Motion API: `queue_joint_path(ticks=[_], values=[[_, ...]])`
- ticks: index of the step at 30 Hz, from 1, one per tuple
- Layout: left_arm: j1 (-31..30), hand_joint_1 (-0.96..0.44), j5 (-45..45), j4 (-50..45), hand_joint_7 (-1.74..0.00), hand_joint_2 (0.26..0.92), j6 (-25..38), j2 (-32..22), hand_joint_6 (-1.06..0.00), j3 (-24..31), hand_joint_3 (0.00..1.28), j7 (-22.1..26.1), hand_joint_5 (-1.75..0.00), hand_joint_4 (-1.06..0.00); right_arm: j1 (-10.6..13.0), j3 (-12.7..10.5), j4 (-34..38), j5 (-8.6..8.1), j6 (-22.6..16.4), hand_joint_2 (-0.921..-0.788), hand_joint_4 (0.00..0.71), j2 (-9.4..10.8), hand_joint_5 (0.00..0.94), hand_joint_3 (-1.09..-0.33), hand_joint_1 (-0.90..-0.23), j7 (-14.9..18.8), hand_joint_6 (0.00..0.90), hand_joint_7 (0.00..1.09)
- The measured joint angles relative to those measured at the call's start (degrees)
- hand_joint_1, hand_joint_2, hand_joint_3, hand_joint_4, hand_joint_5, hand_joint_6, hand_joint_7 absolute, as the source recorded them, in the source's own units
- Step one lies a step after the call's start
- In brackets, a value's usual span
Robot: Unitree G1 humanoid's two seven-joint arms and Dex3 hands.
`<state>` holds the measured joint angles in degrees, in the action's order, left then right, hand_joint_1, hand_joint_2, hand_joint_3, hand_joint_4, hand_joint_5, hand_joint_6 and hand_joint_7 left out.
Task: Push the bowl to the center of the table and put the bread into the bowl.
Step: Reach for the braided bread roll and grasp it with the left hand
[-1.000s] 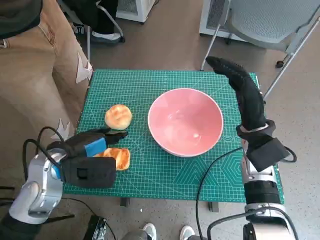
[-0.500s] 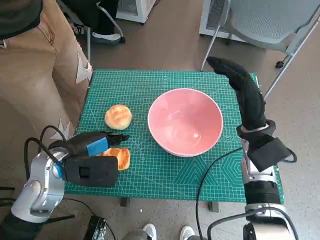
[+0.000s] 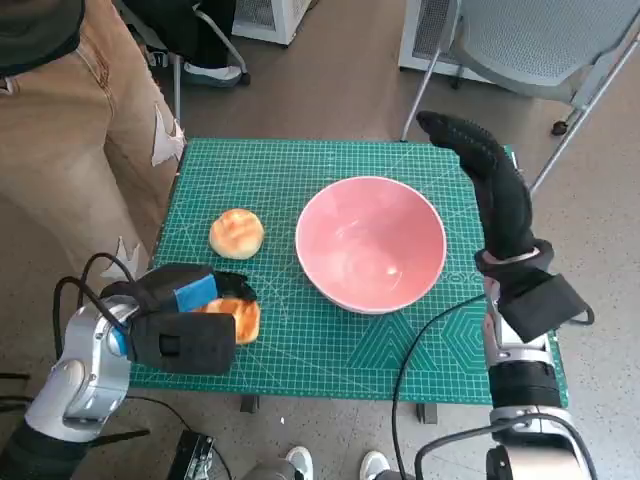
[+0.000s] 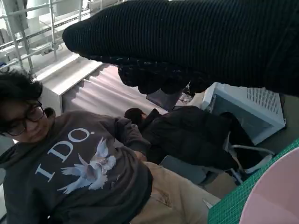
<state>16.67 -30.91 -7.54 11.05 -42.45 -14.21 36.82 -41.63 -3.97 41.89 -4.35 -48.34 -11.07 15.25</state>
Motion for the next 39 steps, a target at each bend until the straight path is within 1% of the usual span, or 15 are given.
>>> queue_joint_path(ticks=[5,12,21,39], values=[[-0.07,0.00,0.03,0.63,-1.06,0.876,-1.75,0.00,-0.69,0.29,0.08,-1.24,-1.11,-0.79,0.00,-0.09,0.01,-0.14,0.00,-0.921,0.150,0.00,0.002,-0.860,-0.706,0.48,-0.001,0.44],[-0.02,0.00,0.01,1.89,-1.07,0.880,-2.85,0.20,-0.68,0.44,0.08,-2.35,-1.11,-0.78,-0.08,-0.37,0.29,-0.74,0.00,-0.921,0.150,0.00,0.002,-0.861,-0.704,1.20,-0.001,0.44],[0.23,0.00,-0.32,2.73,-1.06,0.881,-3.34,0.45,-0.68,0.43,0.08,-3.16,-1.13,-0.78,-0.23,-0.57,0.52,-2.21,0.04,-0.921,0.144,0.00,0.000,-0.856,-0.700,2.16,-0.001,0.43],[0.77,0.00,-0.41,3.00,-1.11,0.884,-3.34,0.74,-0.66,0.53,0.08,-3.15,-1.08,-0.79,-0.40,-0.64,1.13,-2.22,-0.08,-0.921,0.140,0.01,0.001,-0.853,-0.702,2.47,-0.001,0.42]])
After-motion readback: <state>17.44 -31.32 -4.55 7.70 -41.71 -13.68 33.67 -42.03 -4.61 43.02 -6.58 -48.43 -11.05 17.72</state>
